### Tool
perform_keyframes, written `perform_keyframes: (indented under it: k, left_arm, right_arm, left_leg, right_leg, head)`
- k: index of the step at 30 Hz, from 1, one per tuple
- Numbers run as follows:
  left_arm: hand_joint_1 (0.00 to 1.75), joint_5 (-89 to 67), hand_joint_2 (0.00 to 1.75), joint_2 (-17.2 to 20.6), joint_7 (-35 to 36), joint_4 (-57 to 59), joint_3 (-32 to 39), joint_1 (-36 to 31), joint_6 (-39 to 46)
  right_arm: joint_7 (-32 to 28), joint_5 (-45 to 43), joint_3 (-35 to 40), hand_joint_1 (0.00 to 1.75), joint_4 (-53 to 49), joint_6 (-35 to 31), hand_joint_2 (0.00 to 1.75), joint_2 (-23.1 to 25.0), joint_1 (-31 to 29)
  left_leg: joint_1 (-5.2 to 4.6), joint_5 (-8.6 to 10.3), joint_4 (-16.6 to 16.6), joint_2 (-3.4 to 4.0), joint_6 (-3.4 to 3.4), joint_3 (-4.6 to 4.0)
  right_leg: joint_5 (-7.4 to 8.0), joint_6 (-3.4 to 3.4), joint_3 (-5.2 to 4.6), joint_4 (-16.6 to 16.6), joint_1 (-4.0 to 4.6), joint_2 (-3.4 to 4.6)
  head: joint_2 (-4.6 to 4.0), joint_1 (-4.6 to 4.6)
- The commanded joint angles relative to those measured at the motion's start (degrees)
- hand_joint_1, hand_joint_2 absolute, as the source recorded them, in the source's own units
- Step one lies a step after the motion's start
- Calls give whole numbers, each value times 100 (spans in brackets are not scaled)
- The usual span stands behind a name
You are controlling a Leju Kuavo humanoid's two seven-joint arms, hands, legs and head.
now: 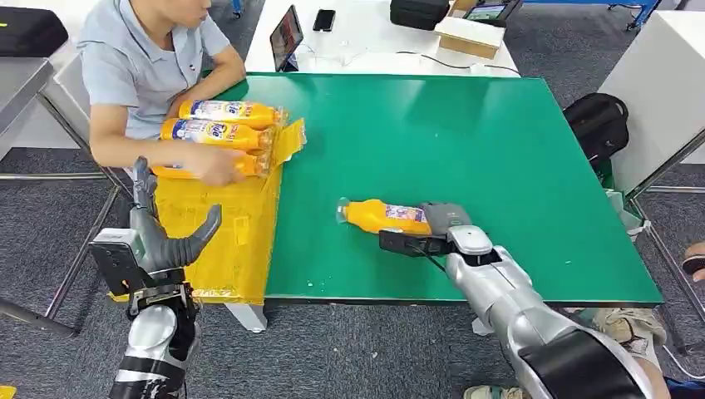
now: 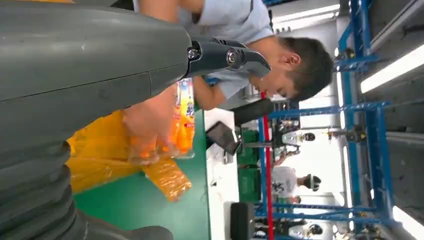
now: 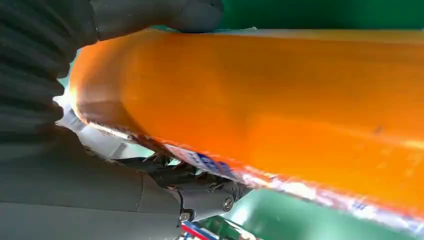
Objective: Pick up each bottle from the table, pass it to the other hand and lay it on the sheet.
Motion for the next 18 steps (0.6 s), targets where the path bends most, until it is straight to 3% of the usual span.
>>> perform_keyframes:
  k: [1, 4, 6, 11, 13, 15, 18]
  left_arm:
    - [0, 1, 175, 96, 64, 540, 207, -272, -99]
    - [0, 3, 175, 101, 62, 569, 195, -283, -115]
    - [0, 45, 175, 121, 31, 562, 162, -284, -172]
    - [0, 53, 175, 133, 25, 549, 148, -281, -174]
    - [0, 224, 175, 111, -58, 508, 82, -283, -251]
    - [0, 488, 175, 10, -27, 387, -10, -230, -341]
    - [0, 498, 175, 1, -16, 358, -139, -214, -298]
  right_arm:
    - [-7, -74, 307, 175, 768, 386, 175, -185, -302]
    - [-169, -103, 313, 175, 723, 294, 175, -161, -281]
    - [-937, -485, 47, 175, 579, -22, 175, -198, -156]
    - [-1197, -634, -52, 175, 534, -111, 175, -191, -93]
    - [-2596, -1646, -795, 175, 62, -676, 175, -126, 306]
    - [-3460, -2396, -1261, 175, -842, -1547, 175, 110, 815]
    - [-3122, -2455, -1071, 175, -1498, -1441, 175, 142, 1096]
  left_leg:
    - [6, -3, -3, -5, -8, 14]
    - [0, -1, -4, -5, -5, 13]
    - [3, -2, -4, -4, -7, 12]
    - [5, -6, -4, 3, -10, 16]
    - [6, -6, -6, 8, -10, 18]
    - [9, -6, -9, -3, -12, 23]
    - [9, -11, -3, 16, -10, 10]
  right_leg:
    - [-5, -15, 21, -7, 8, -17]
    - [-3, -6, 20, -3, 2, -13]
    - [-1, -7, 20, -5, 5, -12]
    - [-3, -11, 24, -6, 8, -10]
    - [-2, -10, 24, -8, 9, -8]
    - [-7, -13, 34, -12, 13, -22]
    - [-5, -10, 16, -3, 13, 2]
  head:
    - [0, 0]
    - [0, -2]
    - [0, 0]
    - [0, -2]
    - [0, -2]
    - [0, 0]
    - [0, 0]
